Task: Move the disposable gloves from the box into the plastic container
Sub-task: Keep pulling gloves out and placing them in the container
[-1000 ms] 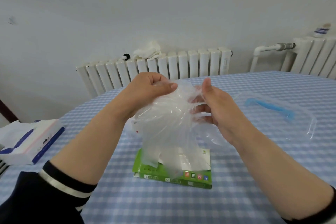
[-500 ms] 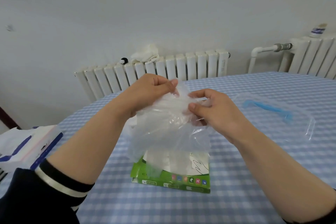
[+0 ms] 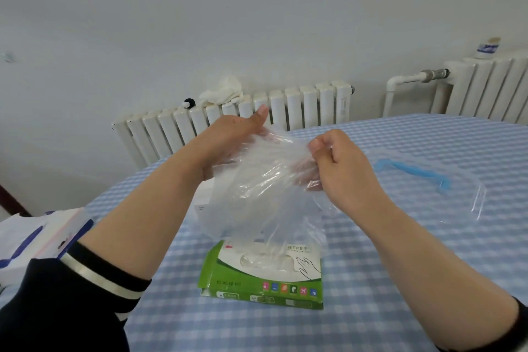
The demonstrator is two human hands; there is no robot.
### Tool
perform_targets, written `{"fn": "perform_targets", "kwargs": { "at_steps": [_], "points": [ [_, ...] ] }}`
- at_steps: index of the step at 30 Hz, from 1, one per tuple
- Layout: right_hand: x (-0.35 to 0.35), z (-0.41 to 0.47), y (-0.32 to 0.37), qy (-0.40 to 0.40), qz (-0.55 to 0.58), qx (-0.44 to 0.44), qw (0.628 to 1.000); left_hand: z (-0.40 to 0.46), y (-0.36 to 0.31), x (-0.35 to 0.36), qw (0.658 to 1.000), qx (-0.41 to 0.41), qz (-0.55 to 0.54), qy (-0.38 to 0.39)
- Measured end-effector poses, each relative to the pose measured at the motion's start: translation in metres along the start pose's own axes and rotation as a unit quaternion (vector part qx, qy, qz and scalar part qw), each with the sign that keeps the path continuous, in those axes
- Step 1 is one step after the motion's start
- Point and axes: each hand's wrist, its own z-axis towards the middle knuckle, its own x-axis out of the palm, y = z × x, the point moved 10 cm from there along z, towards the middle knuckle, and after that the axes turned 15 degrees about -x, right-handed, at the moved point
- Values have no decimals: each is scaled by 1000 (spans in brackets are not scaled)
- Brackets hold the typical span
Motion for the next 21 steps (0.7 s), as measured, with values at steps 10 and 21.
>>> {"fn": "perform_targets", "kwargs": {
  "at_steps": [10, 21],
  "points": [
    [-64, 9, 0, -198, 14, -20, 980, 13, -6, -8, 997, 25, -64, 31],
    [-61, 14, 1, -158, 150, 19, 976, 86, 41, -90, 973, -21, -19, -229]
  ]
}}
